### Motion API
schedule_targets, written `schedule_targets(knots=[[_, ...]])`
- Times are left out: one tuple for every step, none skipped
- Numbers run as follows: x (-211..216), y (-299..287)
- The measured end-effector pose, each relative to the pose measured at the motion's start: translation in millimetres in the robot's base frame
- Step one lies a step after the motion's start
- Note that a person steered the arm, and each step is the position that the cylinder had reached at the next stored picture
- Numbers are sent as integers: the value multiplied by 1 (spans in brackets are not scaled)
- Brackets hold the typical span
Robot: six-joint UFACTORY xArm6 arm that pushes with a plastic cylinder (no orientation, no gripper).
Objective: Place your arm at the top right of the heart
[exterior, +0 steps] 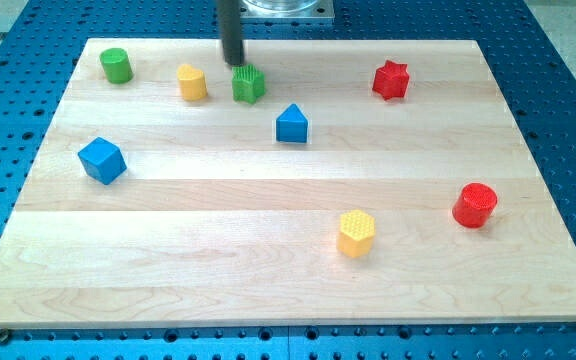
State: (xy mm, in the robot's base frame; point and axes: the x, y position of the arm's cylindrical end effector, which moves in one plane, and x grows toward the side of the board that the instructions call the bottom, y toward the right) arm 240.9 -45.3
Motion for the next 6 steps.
schedule_targets(knots=[[70,6],[45,11],[7,-41],[8,-76],[41,-46],[20,-41]])
